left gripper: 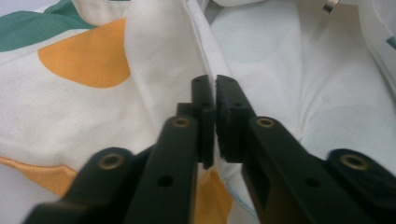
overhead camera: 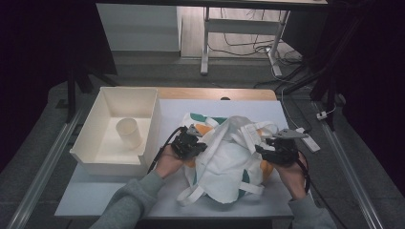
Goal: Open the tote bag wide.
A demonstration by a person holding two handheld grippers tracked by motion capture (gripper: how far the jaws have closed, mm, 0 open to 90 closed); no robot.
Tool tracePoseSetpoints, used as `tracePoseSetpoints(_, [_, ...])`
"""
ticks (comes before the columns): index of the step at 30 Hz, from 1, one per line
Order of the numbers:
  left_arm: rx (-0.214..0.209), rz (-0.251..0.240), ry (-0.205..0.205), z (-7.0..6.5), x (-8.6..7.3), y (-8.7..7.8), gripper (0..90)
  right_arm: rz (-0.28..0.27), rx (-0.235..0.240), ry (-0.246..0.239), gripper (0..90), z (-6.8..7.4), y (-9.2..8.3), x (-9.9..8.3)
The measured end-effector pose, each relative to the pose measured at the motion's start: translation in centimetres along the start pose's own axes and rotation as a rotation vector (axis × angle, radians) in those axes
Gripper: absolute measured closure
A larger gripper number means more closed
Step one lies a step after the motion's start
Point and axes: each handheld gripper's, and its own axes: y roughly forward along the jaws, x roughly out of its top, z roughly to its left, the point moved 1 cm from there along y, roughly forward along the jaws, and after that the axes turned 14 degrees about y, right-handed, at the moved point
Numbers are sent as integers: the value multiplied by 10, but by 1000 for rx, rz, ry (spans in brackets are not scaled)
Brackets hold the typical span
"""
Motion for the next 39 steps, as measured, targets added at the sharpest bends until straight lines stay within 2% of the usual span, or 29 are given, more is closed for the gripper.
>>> tracePoseSetpoints(3, [2, 3, 3, 0, 0, 0, 880, -5, -8, 24, 458, 0, 8, 6])
tracePoseSetpoints(7, [14, 1, -5, 1, -2, -1, 885, 63, -40, 23, 551, -3, 21, 3])
tracePoseSetpoints(12, [25, -3, -15, 4, -4, -3, 885, 113, 6, 87, 648, -12, 11, -3])
tracePoseSetpoints(18, [32, 1, -12, 4, -4, -2, 885, 234, -9, 108, 703, -20, 15, -15])
tracePoseSetpoints(21, [29, 0, -17, 6, -5, -2, 885, 264, 46, 108, 775, -21, 21, -22])
tracePoseSetpoints(23, [31, 2, -17, 6, -6, -2, 885, 267, 54, 85, 847, -18, 25, -24])
tracePoseSetpoints(26, [37, 2, -24, 7, -7, -3, 886, 268, 57, 56, 865, -17, 20, -20])
tracePoseSetpoints(29, [47, 11, -29, 9, -9, -3, 886, 252, 63, 54, 871, -20, 9, -14])
tracePoseSetpoints(34, [59, 26, -54, 15, -14, -1, 887, 238, 58, 85, 871, -36, -5, -13])
tracePoseSetpoints(39, [70, 35, -59, 18, -16, 0, 887, 235, 49, 125, 872, -53, -15, -17])
